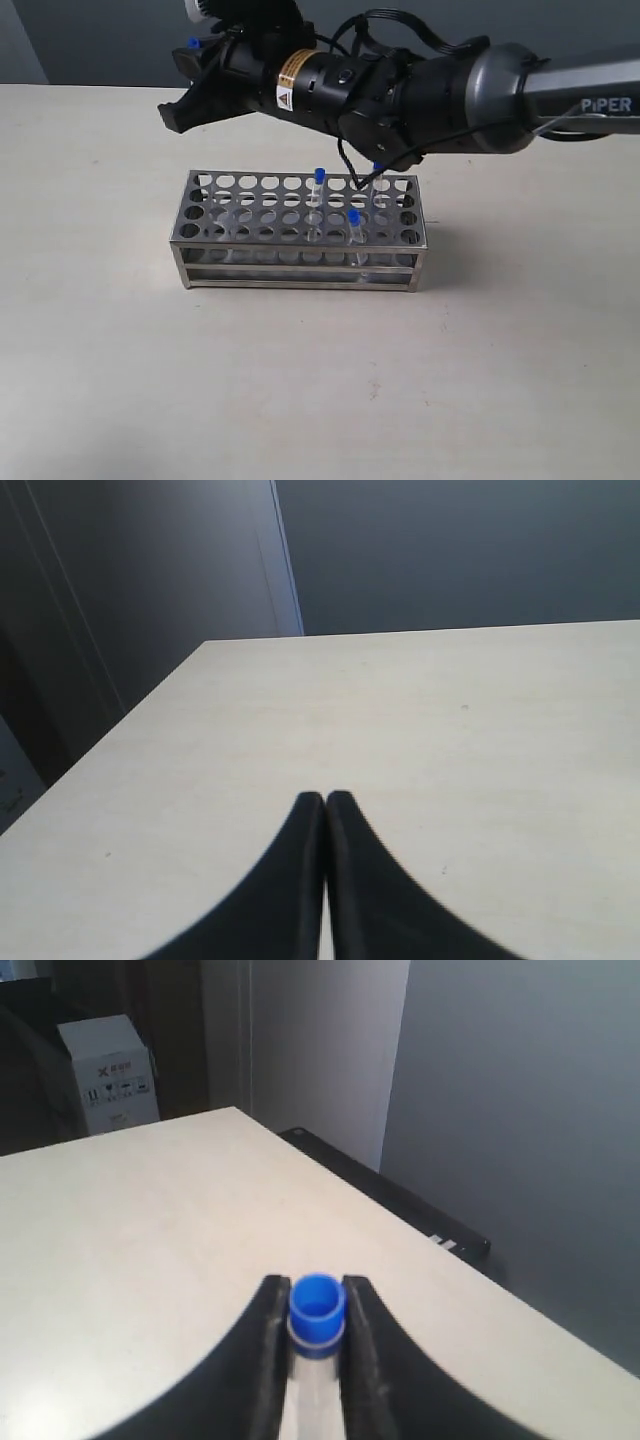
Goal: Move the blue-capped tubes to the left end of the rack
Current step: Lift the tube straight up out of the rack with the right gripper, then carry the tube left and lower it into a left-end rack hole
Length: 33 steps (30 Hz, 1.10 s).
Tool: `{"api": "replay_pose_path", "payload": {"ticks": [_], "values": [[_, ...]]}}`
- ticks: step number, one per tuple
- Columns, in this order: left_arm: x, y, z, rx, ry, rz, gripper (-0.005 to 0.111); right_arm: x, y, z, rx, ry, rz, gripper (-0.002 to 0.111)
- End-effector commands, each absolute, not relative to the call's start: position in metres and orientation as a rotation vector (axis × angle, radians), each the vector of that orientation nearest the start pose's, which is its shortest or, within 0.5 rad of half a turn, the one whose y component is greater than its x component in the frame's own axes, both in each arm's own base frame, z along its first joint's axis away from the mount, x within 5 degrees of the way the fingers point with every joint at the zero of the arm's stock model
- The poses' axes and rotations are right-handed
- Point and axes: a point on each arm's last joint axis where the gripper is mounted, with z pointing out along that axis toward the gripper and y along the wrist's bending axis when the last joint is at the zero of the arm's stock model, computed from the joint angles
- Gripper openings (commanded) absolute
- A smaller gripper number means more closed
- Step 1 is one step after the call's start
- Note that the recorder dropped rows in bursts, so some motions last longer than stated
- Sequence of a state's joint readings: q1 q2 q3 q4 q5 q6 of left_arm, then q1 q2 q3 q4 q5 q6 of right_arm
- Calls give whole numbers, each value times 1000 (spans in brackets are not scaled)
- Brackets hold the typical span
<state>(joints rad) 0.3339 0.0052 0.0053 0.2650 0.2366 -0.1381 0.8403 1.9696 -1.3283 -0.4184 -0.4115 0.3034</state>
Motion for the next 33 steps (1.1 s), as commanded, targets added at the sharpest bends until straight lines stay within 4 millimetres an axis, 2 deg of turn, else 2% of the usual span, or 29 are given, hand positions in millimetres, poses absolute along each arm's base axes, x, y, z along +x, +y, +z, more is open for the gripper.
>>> {"api": "replay_pose_path", "payload": {"ticks": [1, 8, 15, 20, 27, 29, 33], "values": [[51, 23, 193, -227, 1708, 380, 1, 298, 355, 229, -925, 1597, 692, 0], [51, 23, 193, -227, 1708, 380, 1, 282, 369, 220, -1032, 1575, 696, 0], [51, 23, 193, -227, 1708, 380, 1, 285, 373, 197, -1052, 1614, 694, 0], [51, 23, 193, -227, 1708, 380, 1, 286, 374, 190, -1056, 1626, 695, 0], [51, 23, 193, -227, 1708, 380, 1, 288, 376, 166, -1079, 1678, 682, 0], [51, 23, 193, -227, 1708, 380, 1, 289, 376, 164, -1079, 1683, 679, 0], [51, 23, 193, -228, 1708, 379, 1, 291, 377, 178, -1065, 1664, 670, 0]]}}
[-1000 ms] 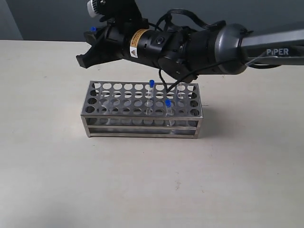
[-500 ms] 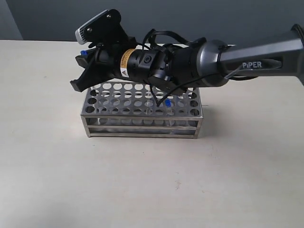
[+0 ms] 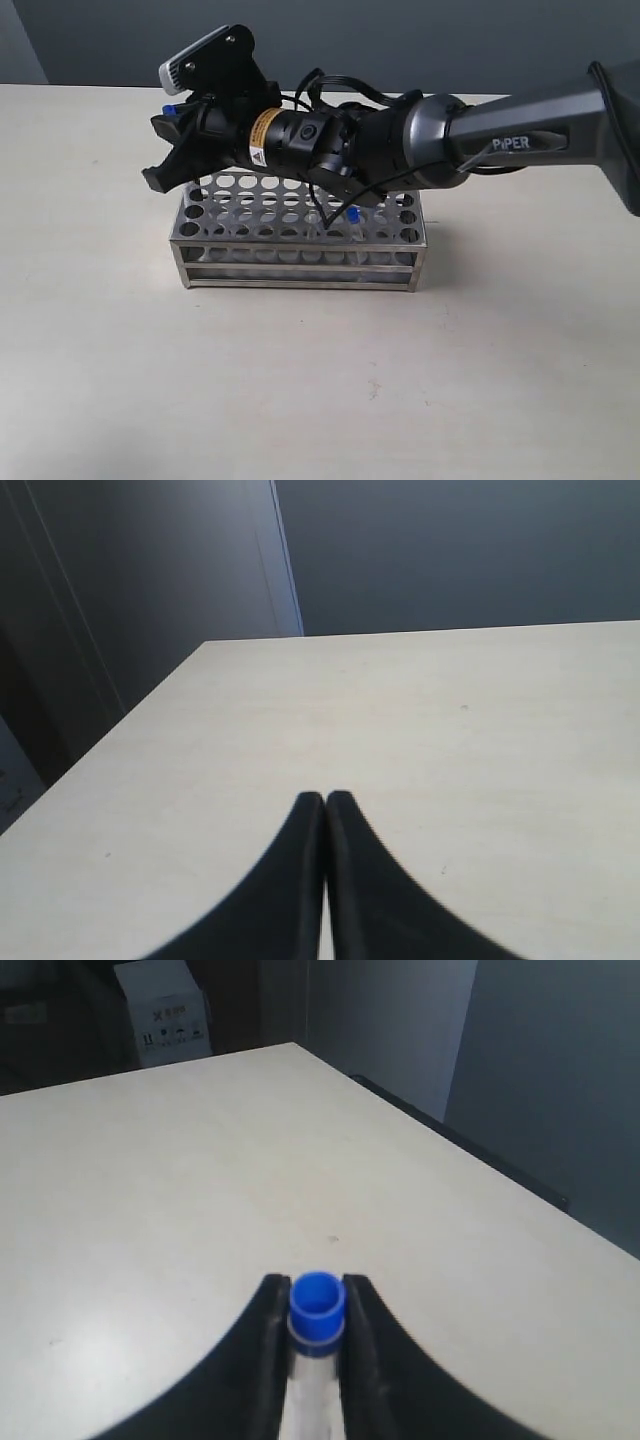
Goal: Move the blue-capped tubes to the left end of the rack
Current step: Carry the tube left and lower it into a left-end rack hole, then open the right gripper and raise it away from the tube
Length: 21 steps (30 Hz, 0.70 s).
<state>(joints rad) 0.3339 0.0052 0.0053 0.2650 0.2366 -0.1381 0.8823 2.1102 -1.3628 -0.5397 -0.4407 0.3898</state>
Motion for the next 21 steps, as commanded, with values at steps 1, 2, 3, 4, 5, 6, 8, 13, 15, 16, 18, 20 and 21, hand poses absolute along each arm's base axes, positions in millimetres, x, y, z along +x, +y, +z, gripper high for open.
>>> {"api": "replay_pose_path", "payload": {"ticks": [1, 2, 3, 4, 5, 6, 8, 13, 15, 16, 18, 20, 21], "values": [[51, 23, 193, -228, 1708, 379, 1, 294, 378, 182, -1066, 1671, 646, 0], [51, 23, 193, -228, 1708, 379, 1, 296, 379, 184, -1073, 1680, 619, 0], [51, 23, 193, -228, 1708, 379, 1, 298, 379, 185, -1074, 1690, 604, 0], [51, 23, 193, -228, 1708, 379, 1, 298, 379, 187, -1076, 1688, 598, 0], [51, 23, 193, -228, 1708, 379, 1, 299, 379, 187, -1080, 1690, 591, 0], [51, 23, 193, -228, 1708, 379, 1, 299, 379, 186, -1083, 1696, 584, 0], [51, 23, 193, -228, 1708, 379, 1, 299, 378, 185, -1085, 1710, 571, 0], [51, 23, 193, -228, 1708, 379, 1, 300, 378, 182, -1080, 1731, 566, 0], [51, 23, 193, -227, 1708, 380, 1, 300, 377, 182, -1051, 1748, 581, 0], [51, 23, 193, -227, 1708, 380, 1, 300, 377, 182, -1039, 1755, 587, 0], [51, 23, 193, -227, 1708, 380, 1, 301, 377, 182, -1031, 1759, 591, 0], [51, 23, 193, -227, 1708, 380, 1, 301, 377, 182, -1031, 1759, 591, 0], [51, 23, 193, -227, 1708, 380, 1, 301, 377, 182, -1031, 1759, 591, 0]]}}
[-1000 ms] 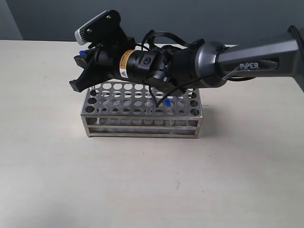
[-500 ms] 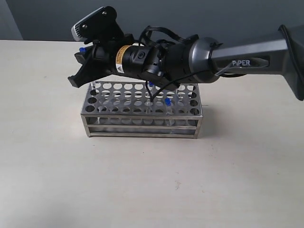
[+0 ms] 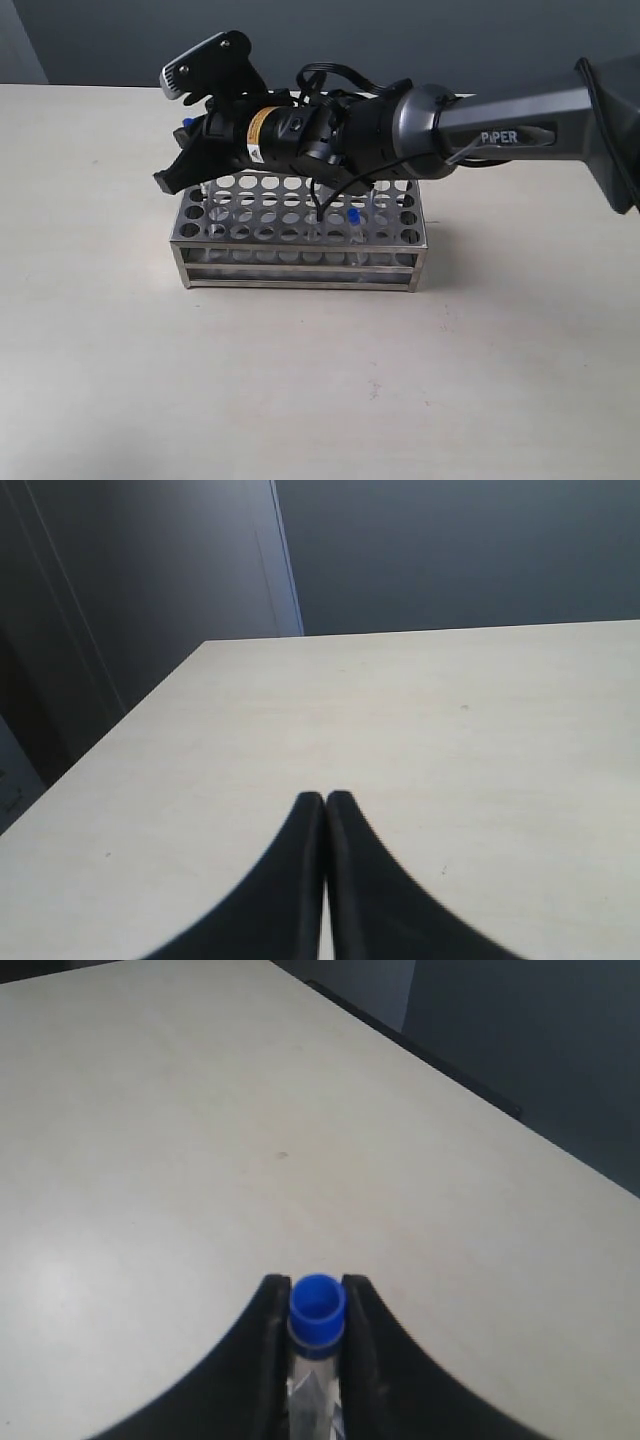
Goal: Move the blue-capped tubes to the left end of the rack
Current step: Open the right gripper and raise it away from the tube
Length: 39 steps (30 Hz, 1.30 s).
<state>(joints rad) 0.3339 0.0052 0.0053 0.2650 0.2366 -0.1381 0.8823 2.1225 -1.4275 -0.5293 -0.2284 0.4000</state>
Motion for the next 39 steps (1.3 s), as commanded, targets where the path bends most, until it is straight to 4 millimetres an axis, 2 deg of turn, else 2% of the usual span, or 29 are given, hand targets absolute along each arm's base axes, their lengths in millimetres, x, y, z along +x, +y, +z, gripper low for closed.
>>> {"api": "replay_pose_path", "payload": {"ticks": [1, 7, 14, 18, 21, 25, 27, 32, 39], "values": [[51, 23, 193, -227, 1708, 380, 1, 301, 377, 182, -1031, 1759, 591, 0], [51, 23, 193, -227, 1708, 380, 1, 301, 377, 176, -1039, 1787, 571, 0], [51, 23, 193, -227, 1708, 380, 1, 302, 379, 148, -1045, 1859, 568, 0], [51, 23, 193, -227, 1708, 380, 1, 302, 378, 144, -1050, 1874, 557, 1], [51, 23, 193, -227, 1708, 380, 1, 302, 377, 143, -1051, 1882, 549, 13], [51, 23, 193, -227, 1708, 380, 1, 303, 376, 142, -1052, 1896, 536, 40], [51, 23, 193, -227, 1708, 380, 1, 303, 374, 144, -1053, 1918, 508, 47], [51, 23, 193, -227, 1708, 380, 1, 303, 365, 178, -1015, 1929, 463, 48], [51, 23, 193, -227, 1708, 380, 1, 291, 346, 273, -940, 1751, 490, 48]]}}
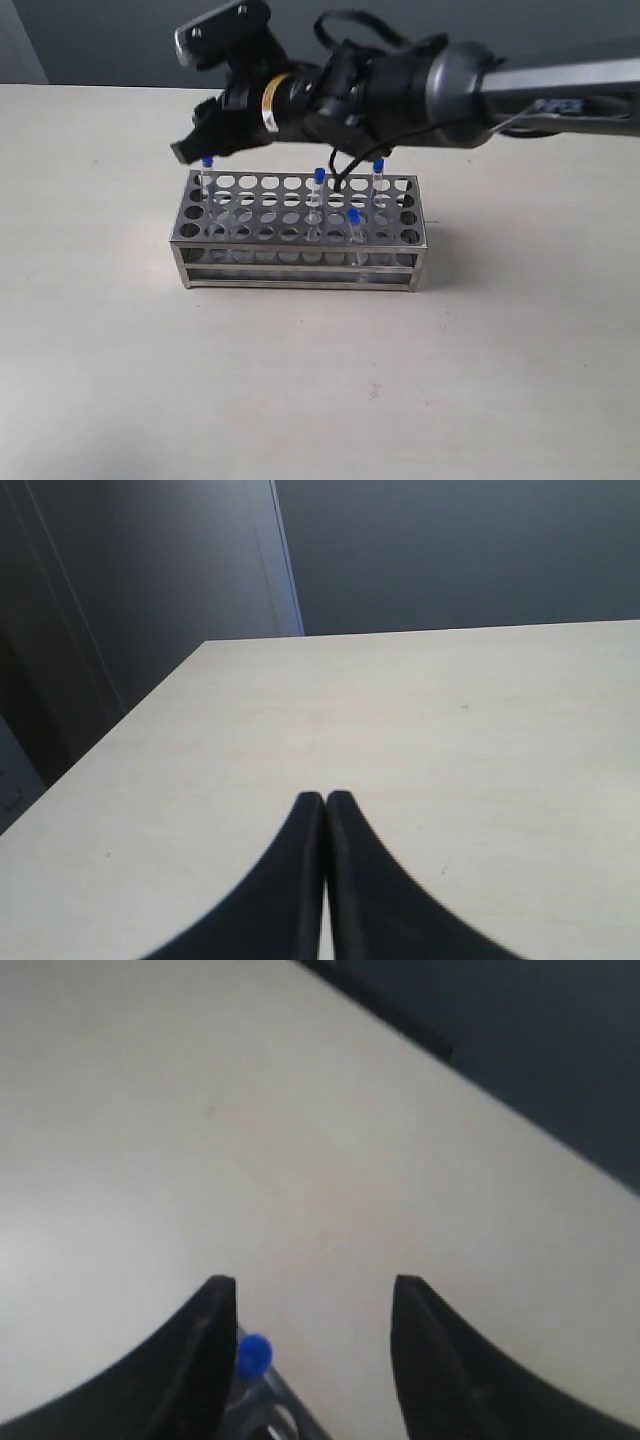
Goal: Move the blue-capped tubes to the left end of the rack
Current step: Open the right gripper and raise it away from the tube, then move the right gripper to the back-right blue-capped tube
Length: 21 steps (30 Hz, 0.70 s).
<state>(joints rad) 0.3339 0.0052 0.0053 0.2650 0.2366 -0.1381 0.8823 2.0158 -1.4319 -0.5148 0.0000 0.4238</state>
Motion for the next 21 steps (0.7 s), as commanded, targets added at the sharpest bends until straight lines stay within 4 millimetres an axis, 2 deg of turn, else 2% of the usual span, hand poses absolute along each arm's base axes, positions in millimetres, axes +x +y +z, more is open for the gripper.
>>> {"api": "replay_pose_path", "payload": {"ticks": [1, 4, 6, 8, 11, 17, 21], "values": [[51, 23, 193, -227, 1708, 380, 1, 291, 341, 282, -930, 1743, 480, 48], [51, 23, 193, -227, 1708, 380, 1, 292, 319, 308, -877, 1772, 414, 48], [51, 23, 193, -227, 1708, 380, 1, 294, 302, 317, -844, 1836, 336, 48], [51, 23, 193, -227, 1708, 380, 1, 296, 286, 319, -842, 1866, 258, 48], [51, 23, 193, -227, 1708, 380, 1, 293, 263, 317, -824, 1859, 254, 48], [51, 23, 193, -227, 1708, 380, 1, 270, 221, 295, -746, 1783, 446, 48], [51, 23, 193, -227, 1708, 380, 1, 264, 194, 261, -619, 1768, 574, 48]]}}
